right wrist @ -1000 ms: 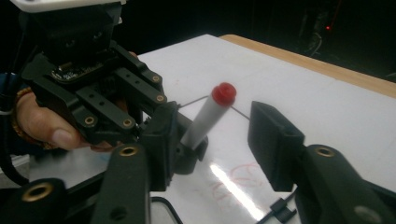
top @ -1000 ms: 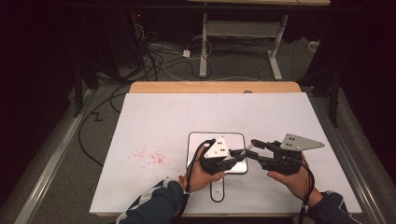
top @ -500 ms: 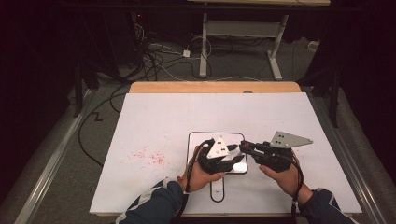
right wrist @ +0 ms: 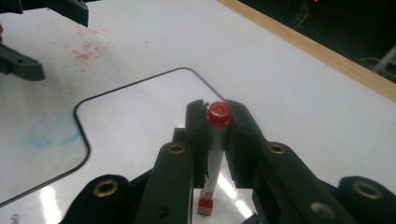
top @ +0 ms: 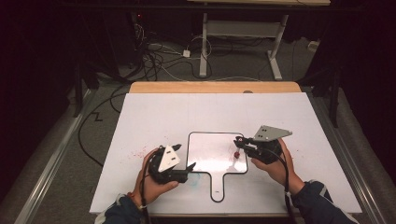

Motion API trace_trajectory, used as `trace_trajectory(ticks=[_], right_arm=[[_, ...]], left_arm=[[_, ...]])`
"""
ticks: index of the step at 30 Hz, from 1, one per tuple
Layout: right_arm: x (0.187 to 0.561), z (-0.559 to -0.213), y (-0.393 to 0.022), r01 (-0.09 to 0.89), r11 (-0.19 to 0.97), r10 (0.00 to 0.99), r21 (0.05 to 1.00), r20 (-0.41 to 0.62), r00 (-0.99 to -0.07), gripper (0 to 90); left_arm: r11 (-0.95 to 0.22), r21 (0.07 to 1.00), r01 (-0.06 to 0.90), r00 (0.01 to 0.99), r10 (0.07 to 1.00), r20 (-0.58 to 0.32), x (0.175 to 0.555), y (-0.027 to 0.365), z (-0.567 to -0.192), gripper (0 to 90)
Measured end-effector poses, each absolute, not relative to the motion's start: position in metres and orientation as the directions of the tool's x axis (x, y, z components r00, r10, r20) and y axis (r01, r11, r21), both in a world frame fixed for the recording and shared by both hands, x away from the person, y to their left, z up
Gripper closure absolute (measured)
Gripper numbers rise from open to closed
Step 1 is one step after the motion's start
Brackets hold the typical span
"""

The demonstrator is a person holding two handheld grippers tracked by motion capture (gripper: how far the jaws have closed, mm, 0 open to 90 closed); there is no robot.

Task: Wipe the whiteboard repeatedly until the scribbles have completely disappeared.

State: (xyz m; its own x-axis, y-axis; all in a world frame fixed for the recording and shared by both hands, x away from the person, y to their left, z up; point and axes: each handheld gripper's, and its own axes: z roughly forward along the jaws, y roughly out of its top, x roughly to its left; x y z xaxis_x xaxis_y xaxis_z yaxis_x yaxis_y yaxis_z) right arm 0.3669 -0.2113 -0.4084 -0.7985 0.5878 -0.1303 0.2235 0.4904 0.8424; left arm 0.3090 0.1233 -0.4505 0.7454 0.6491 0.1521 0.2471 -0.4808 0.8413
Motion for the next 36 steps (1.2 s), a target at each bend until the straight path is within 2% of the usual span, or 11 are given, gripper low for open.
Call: trace_trajectory(ticks=[3,6,10,15,21,26,30,33,36], right_arm=[[0.358,-0.408,-0.205,0.217,0.493,0.548,0.843,-0.107,-0.83,81.5],[0.349,-0.408,-0.199,0.191,0.516,0.516,0.835,-0.126,-0.847,81.5],[0.352,-0.407,-0.205,0.174,0.549,0.553,0.818,-0.199,-0.809,81.6],[0.361,-0.408,-0.219,0.2,0.524,0.608,0.828,-0.198,-0.769,81.6],[0.348,-0.409,-0.21,0.211,0.495,0.54,0.843,-0.108,-0.835,81.6],[0.343,-0.406,-0.211,0.182,0.56,0.562,0.808,-0.208,-0.801,81.6],[0.35,-0.405,-0.22,0.204,0.563,0.602,0.801,-0.229,-0.765,81.6],[0.351,-0.406,-0.216,0.202,0.555,0.598,0.807,-0.217,-0.772,81.6],[0.352,-0.407,-0.208,0.231,0.503,0.564,0.833,-0.114,-0.818,81.6]], left_arm=[[-0.502,0.819,0.277,0.716,0.677,0.173,0.3,0.143,-0.461,20.9],[-0.458,0.821,0.341,0.694,0.711,0.108,0.293,0.16,-0.468,20.9],[-0.423,0.835,0.351,0.666,0.74,0.095,0.29,0.173,-0.466,20.9],[-0.438,0.826,0.354,0.671,0.734,0.102,0.294,0.171,-0.468,20.9],[-0.453,0.819,0.352,0.685,0.721,0.105,0.295,0.168,-0.469,20.7],[-0.449,0.823,0.348,0.686,0.721,0.103,0.294,0.167,-0.469,20.7],[-0.454,0.821,0.347,0.69,0.716,0.104,0.295,0.166,-0.469,20.7],[-0.451,0.821,0.35,0.692,0.715,0.098,0.296,0.166,-0.469,20.7],[-0.455,0.819,0.349,0.695,0.712,0.1,0.296,0.166,-0.469,20.7]])
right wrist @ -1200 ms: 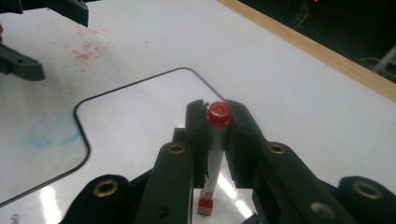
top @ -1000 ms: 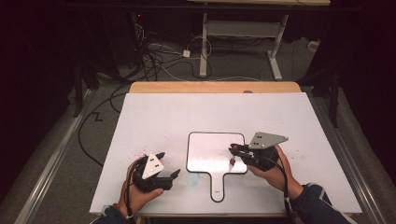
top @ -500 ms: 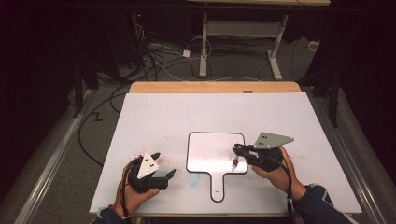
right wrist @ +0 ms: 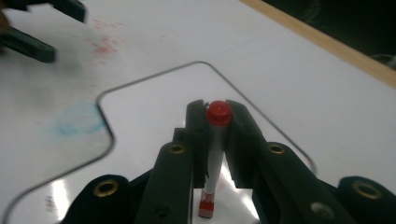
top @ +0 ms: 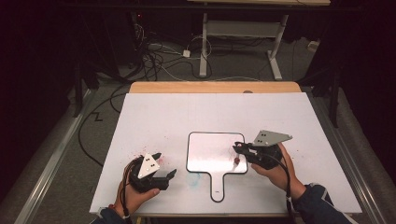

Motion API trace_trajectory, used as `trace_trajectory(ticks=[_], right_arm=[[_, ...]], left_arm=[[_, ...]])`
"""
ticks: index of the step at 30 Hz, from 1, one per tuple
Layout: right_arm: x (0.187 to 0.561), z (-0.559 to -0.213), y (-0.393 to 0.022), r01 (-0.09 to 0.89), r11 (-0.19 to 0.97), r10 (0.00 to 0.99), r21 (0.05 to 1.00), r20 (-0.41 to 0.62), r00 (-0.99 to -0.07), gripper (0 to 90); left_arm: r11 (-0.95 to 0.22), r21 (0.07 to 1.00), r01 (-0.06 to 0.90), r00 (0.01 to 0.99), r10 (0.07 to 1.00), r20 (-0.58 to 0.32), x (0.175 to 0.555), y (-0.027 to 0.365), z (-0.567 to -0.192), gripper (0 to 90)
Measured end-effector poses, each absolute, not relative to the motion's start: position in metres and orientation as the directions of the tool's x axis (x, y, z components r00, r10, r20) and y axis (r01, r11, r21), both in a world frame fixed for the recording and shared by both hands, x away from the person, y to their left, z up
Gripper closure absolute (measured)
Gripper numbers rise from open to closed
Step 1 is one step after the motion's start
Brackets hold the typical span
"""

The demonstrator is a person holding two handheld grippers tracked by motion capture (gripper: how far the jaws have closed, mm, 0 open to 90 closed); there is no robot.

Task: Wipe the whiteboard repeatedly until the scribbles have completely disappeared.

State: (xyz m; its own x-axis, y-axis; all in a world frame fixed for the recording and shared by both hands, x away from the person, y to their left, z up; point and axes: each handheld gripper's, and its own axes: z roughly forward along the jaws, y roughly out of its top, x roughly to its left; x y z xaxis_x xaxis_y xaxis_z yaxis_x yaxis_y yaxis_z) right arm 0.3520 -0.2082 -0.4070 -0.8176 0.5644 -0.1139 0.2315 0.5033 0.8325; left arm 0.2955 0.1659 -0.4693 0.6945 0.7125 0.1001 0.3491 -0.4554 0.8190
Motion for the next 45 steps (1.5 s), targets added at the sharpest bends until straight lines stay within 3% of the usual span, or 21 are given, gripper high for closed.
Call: trace_trajectory(ticks=[5,9,19,26,29,39,45], right_arm=[[0.344,-0.41,-0.188,0.243,0.476,0.494,0.845,-0.029,-0.869,81.6],[0.343,-0.409,-0.182,0.218,0.498,0.482,0.839,-0.059,-0.874,81.6],[0.382,-0.409,-0.209,0.237,0.482,0.621,0.844,-0.138,-0.772,81.6],[0.364,-0.41,-0.195,0.235,0.474,0.509,0.848,-0.046,-0.859,81.6],[0.36,-0.409,-0.187,0.212,0.501,0.481,0.839,-0.067,-0.874,81.6],[0.406,-0.408,-0.213,0.249,0.48,0.622,0.841,-0.125,-0.773,81.6],[0.402,-0.409,-0.208,0.259,0.462,0.6,0.848,-0.083,-0.796,81.6]], left_arm=[[-0.453,0.819,0.353,0.697,0.711,0.093,0.296,0.166,-0.47,20.7],[-0.453,0.819,0.352,0.699,0.71,0.092,0.295,0.166,-0.469,20.7],[-0.46,0.813,0.358,0.7,0.708,0.092,0.297,0.166,-0.47,20.7],[-0.454,0.815,0.36,0.7,0.709,0.086,0.297,0.166,-0.47,20.7],[-0.456,0.815,0.357,0.702,0.707,0.088,0.296,0.165,-0.47,20.7],[-0.457,0.814,0.36,0.703,0.706,0.085,0.297,0.165,-0.471,20.7],[-0.463,0.811,0.358,0.704,0.704,0.091,0.297,0.165,-0.471,20.7]])
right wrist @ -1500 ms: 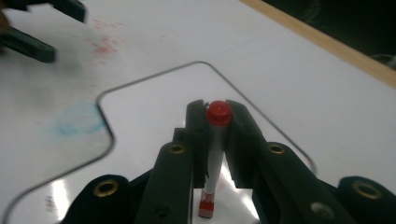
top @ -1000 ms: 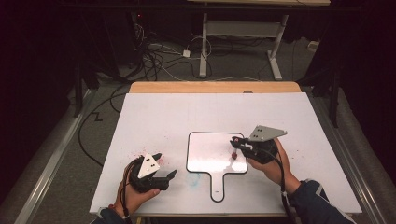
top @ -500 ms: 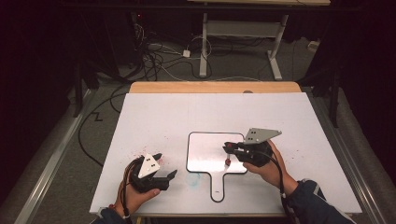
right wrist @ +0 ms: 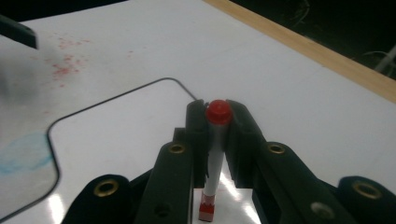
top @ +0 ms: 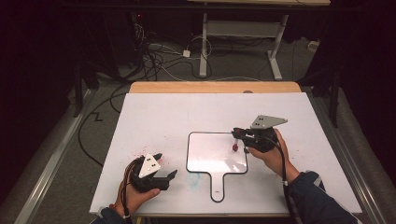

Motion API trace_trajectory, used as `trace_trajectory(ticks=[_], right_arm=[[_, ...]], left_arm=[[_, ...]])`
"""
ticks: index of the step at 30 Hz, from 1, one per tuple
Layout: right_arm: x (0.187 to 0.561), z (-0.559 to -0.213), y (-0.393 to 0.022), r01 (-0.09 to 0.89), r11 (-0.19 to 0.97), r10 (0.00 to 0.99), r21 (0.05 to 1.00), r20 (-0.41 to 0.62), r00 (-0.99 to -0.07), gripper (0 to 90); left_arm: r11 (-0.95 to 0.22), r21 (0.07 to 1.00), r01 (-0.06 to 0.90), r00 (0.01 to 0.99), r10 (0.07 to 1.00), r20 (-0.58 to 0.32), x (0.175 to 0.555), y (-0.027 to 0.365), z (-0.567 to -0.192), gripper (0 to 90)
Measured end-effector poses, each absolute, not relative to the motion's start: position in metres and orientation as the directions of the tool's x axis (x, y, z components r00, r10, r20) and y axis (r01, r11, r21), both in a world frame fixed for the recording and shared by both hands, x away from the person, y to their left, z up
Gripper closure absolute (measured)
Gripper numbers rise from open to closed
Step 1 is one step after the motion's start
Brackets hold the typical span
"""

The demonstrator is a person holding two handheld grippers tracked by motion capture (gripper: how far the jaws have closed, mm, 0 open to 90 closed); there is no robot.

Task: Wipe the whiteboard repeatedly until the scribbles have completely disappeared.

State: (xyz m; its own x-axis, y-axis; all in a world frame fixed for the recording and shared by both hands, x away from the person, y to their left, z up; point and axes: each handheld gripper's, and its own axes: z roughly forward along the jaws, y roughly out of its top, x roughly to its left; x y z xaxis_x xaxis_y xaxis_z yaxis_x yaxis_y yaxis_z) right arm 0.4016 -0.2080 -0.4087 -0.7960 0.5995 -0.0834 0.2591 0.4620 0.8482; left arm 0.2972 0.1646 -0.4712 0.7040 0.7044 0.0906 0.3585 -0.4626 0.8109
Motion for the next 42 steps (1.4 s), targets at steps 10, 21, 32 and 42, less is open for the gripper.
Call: trace_trajectory(ticks=[10,21,32,42], right_arm=[[0.388,-0.409,-0.189,0.221,0.495,0.545,0.84,-0.102,-0.832,81.6],[0.419,-0.411,-0.206,0.246,0.462,0.647,0.852,-0.134,-0.75,81.6],[0.41,-0.407,-0.183,0.216,0.517,0.561,0.828,-0.137,-0.816,81.6],[0.444,-0.41,-0.202,0.248,0.487,0.68,0.837,-0.185,-0.71,81.6]], left_arm=[[-0.467,0.81,0.355,0.707,0.701,0.094,0.297,0.164,-0.471,20.7],[-0.466,0.811,0.354,0.709,0.699,0.093,0.297,0.165,-0.471,20.7],[-0.475,0.807,0.351,0.713,0.695,0.099,0.297,0.163,-0.471,20.7],[-0.479,0.807,0.346,0.716,0.691,0.104,0.297,0.163,-0.471,20.7]])
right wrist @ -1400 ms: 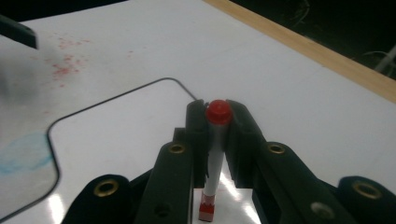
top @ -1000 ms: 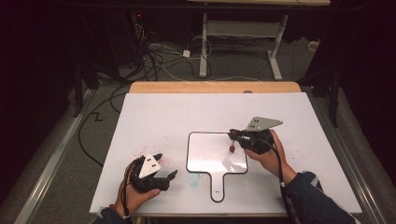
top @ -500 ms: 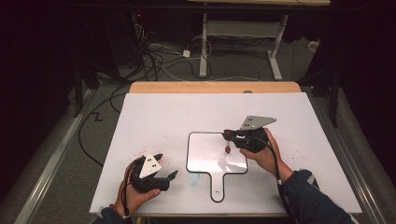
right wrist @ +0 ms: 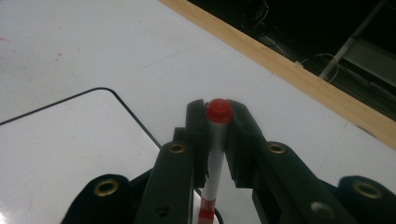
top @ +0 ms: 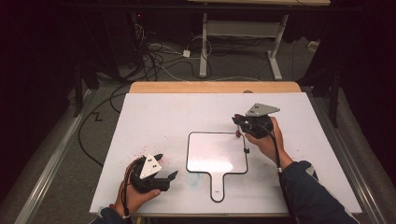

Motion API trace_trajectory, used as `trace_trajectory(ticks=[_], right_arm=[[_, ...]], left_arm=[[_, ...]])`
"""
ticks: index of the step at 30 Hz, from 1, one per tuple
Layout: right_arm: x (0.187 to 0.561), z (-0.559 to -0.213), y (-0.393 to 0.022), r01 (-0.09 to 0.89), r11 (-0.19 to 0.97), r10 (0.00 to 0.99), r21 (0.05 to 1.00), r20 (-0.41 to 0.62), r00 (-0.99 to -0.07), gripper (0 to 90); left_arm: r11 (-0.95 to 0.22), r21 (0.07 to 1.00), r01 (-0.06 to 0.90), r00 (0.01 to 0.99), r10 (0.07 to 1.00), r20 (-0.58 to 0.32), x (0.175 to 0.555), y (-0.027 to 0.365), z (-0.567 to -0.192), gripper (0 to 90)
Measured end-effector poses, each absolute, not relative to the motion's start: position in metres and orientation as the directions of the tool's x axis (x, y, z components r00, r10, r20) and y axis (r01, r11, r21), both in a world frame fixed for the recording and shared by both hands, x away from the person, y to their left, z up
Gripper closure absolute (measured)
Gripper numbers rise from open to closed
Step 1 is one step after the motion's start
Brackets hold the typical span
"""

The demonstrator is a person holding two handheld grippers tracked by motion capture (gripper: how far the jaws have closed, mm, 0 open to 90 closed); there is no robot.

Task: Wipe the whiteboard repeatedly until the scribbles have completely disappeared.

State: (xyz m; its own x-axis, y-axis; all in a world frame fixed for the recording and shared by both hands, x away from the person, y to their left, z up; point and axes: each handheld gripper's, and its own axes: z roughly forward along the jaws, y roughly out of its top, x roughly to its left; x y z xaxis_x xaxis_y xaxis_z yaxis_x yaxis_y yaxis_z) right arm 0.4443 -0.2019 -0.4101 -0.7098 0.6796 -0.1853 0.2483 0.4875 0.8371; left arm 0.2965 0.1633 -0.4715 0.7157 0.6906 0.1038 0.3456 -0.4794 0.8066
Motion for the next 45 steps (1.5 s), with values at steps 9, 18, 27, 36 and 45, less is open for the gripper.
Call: trace_trajectory(ticks=[9,18,27,36,45], right_arm=[[0.439,-0.411,-0.183,0.257,0.454,0.616,0.853,-0.091,-0.783,81.6],[0.451,-0.409,-0.189,0.258,0.498,0.676,0.828,-0.184,-0.713,81.6],[0.436,-0.409,-0.172,0.265,0.471,0.604,0.841,-0.088,-0.792,81.6],[0.442,-0.405,-0.203,0.307,0.5,0.706,0.81,-0.176,-0.686,81.6],[0.434,-0.409,-0.204,0.293,0.447,0.667,0.845,-0.097,-0.738,81.6]], left_arm=[[-0.48,0.807,0.344,0.717,0.689,0.104,0.296,0.163,-0.471,20.7],[-0.479,0.808,0.344,0.718,0.688,0.103,0.296,0.163,-0.471,20.7],[-0.483,0.806,0.343,0.721,0.685,0.104,0.296,0.163,-0.471,20.6],[-0.485,0.803,0.347,0.721,0.685,0.102,0.296,0.163,-0.472,20.7],[-0.49,0.799,0.349,0.724,0.682,0.102,0.297,0.161,-0.472,20.7]])
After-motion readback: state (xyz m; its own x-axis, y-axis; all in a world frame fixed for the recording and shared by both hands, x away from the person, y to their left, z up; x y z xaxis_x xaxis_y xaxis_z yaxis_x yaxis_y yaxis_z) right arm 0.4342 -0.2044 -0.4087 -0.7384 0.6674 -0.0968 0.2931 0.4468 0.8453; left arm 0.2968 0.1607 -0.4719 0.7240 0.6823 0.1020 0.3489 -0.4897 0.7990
